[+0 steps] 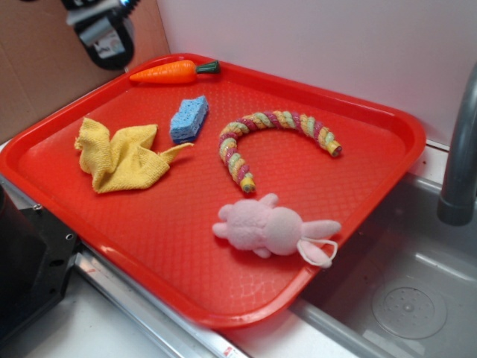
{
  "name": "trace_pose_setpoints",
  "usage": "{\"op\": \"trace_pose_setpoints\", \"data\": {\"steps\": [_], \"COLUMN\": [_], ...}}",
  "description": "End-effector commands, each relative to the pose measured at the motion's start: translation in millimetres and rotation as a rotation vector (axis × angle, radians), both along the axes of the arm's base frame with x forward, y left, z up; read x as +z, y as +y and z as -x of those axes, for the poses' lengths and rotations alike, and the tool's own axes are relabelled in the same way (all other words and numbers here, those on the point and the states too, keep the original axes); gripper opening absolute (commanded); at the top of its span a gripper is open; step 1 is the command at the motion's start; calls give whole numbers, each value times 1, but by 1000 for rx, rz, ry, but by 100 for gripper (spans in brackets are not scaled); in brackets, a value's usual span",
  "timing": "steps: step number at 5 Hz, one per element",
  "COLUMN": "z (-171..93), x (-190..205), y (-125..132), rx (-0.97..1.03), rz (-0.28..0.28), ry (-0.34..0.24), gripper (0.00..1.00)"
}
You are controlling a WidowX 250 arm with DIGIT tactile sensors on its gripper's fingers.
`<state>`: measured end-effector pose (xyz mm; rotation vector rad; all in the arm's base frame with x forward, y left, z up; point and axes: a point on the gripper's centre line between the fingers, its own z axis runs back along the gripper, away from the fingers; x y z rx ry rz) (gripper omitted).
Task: Grab the pink bunny.
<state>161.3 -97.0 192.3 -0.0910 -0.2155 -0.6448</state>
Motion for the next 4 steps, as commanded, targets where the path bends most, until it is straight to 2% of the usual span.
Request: {"op": "trace_pose_setpoints", "data": {"steps": [1,3,4], "z": [-27,-35,-31], "x": [-47,-91,-115], "y": [-40,-62,-67], "rx": [-175,-360,-424], "rz": [-44,-58,-18], "ry": [16,22,67], "gripper": [100,100,100]}}
